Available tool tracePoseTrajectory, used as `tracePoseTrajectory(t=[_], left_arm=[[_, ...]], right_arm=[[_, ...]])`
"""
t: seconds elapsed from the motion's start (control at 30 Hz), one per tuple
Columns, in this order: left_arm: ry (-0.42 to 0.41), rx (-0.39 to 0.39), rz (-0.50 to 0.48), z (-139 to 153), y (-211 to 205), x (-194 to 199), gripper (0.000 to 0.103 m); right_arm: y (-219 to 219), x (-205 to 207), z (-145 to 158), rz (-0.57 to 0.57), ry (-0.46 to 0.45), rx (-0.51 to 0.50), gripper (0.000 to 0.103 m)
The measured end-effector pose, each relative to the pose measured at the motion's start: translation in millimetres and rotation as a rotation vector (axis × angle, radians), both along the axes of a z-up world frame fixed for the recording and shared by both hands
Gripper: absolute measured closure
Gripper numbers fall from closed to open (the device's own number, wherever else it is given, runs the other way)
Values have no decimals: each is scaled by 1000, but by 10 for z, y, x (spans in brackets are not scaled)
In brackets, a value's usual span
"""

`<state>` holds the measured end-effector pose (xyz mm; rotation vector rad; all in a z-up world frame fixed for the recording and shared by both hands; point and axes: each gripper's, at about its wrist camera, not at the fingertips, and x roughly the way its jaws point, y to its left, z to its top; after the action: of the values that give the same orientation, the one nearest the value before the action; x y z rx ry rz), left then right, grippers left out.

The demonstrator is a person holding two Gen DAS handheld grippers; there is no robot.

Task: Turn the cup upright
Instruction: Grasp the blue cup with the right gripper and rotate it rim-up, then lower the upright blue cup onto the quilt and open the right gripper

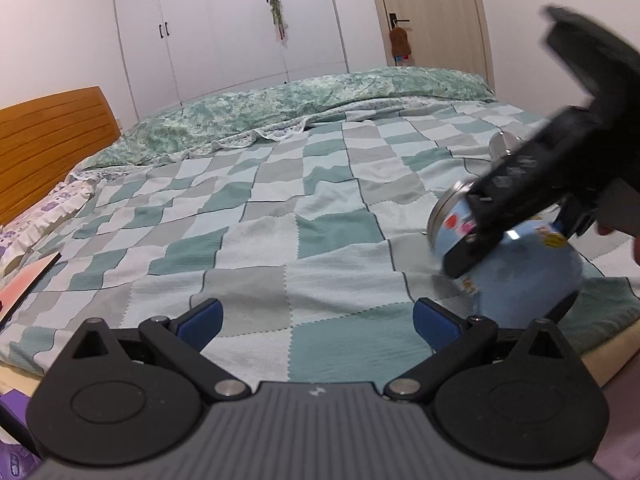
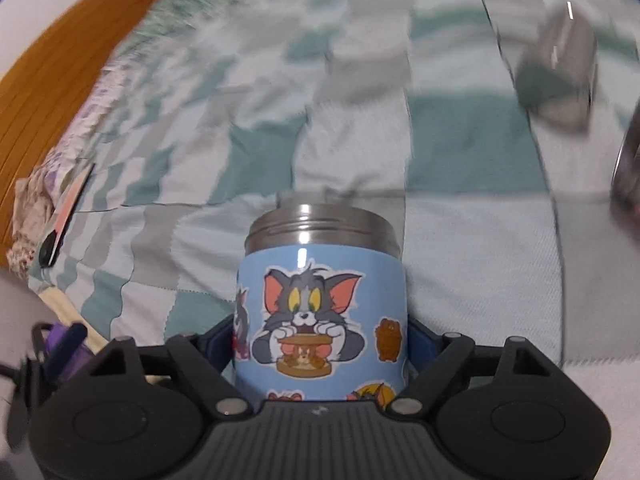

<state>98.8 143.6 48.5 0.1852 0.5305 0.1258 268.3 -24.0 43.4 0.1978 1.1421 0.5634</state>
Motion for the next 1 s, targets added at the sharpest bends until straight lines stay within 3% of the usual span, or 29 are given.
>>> tracePoseTrajectory(t=[0.07,0.2,0.4,0.63,1.0], left_arm=[[-8,-14,7,10,71,8,0],[-19,-37,24,14,193,39,0],[-32,-66,49,-58,311,80,0],[-19,-71,59,-143,399,21,0],[-16,-81,66,-198,409,-30,0]], right_arm=[[-39,-160,97,28,-137,18,20],[-71,-571,278,53,-512,60,20],[49,-888,49,45,-896,98,20],[143,-767,-180,-10,-895,135,20],[227,-908,-322,19,-956,75,20]])
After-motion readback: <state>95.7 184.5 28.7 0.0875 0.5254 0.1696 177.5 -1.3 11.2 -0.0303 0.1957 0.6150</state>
